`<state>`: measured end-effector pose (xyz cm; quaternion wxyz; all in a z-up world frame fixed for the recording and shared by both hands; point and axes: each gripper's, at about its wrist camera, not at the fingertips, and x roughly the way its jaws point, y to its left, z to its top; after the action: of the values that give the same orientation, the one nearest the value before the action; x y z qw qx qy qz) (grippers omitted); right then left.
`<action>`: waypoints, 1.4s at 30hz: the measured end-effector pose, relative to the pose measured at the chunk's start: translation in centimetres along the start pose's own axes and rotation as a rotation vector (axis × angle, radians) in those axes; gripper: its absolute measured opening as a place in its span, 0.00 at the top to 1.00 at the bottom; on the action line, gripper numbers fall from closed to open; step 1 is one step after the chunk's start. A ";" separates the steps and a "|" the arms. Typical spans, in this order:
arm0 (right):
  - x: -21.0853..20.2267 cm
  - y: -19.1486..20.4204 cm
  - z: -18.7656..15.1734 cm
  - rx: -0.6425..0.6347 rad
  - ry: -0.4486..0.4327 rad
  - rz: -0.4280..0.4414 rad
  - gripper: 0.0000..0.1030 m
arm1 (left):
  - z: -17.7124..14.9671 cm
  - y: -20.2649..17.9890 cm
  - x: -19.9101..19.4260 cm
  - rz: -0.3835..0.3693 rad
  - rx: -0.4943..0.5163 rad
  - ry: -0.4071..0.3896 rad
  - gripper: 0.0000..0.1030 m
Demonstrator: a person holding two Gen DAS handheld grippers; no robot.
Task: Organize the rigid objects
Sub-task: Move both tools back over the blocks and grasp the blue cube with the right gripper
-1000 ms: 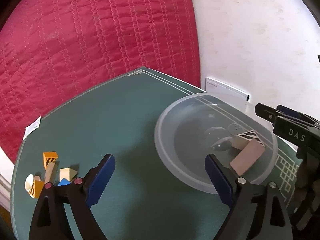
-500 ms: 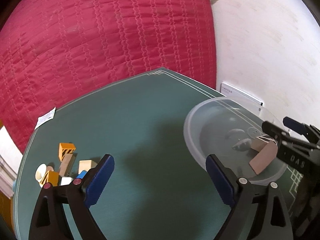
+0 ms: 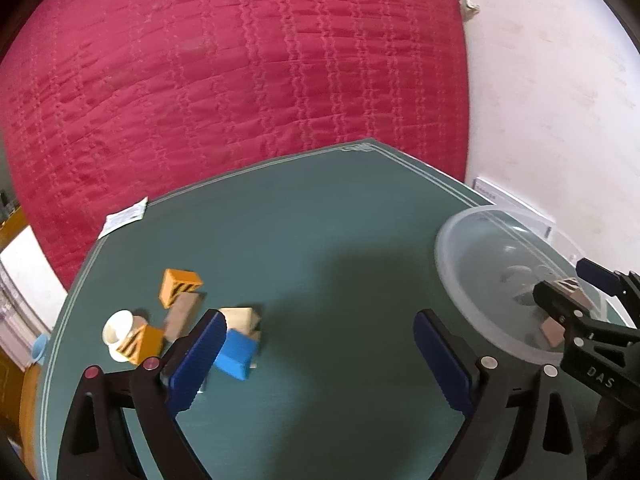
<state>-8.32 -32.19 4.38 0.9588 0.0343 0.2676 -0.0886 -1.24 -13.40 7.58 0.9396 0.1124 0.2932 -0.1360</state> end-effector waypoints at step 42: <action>8.9 22.3 1.5 -0.294 0.289 0.473 0.26 | -2.3 19.8 -0.3 0.310 -0.305 0.077 0.04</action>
<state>4.16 -11.83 1.42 0.8996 -0.0313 0.3956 0.1826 3.67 5.91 8.52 0.9436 0.0180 0.3251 0.0605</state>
